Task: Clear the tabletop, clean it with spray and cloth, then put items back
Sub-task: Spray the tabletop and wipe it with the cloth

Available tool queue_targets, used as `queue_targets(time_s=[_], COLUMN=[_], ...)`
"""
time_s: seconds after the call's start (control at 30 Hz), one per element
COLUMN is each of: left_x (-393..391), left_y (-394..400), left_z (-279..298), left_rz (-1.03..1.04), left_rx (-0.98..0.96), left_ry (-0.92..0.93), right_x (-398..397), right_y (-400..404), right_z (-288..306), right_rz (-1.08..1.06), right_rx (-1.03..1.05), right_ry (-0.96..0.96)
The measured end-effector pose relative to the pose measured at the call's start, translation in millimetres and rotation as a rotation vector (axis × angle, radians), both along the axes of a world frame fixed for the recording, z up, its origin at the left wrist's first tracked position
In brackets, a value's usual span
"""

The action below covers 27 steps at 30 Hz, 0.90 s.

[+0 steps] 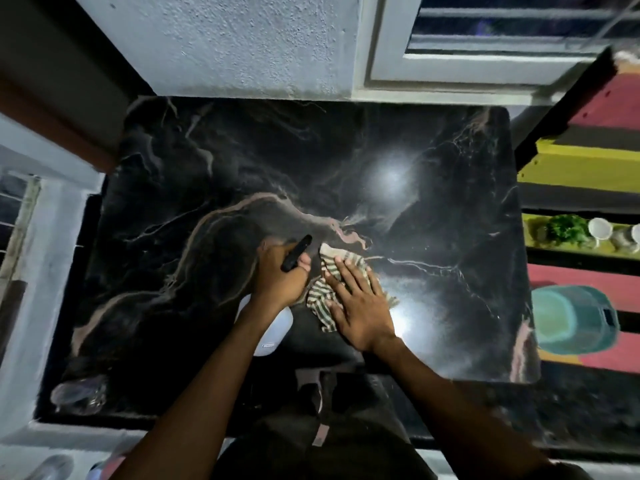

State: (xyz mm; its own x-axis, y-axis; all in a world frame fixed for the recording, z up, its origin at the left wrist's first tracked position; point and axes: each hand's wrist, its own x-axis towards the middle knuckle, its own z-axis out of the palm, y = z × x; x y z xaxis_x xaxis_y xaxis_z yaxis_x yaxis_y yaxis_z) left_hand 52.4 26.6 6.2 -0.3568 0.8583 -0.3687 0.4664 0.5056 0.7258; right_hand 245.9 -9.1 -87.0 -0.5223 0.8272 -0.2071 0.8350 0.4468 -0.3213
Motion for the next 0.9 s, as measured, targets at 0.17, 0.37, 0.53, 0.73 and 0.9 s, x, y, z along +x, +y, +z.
queue_targets(time_s=[0.17,0.37,0.53,0.73,0.9], left_x=[3.3,2.5,22.5,65.1,106.6], left_y=[-58.1,-110.1,-136.3,-147.4,-150.5], left_z=[-2.1,-1.0,4.3,13.3,17.7], left_rz=[-0.074,-0.181,-0.291,-0.429,-0.528], left_rx=[-0.032,-0.061,-0.051,-0.082,-0.058], left_ry=[-0.063,-0.075,-0.120,-0.157,-0.168], right_x=[10.6,20.3,44.6,87.1,117.5], right_y=[-76.8,-122.7,-150.1,-177.8,-209.0], right_z=[3.7,19.6,47.2,89.3,102.1], right_rz=[-0.284,-0.510,-1.026,-1.575,-1.588], right_rx=[0.058,0.088,-0.242,-0.857,-0.991], right_ry=[0.014,-0.140,0.104,1.099,1.531])
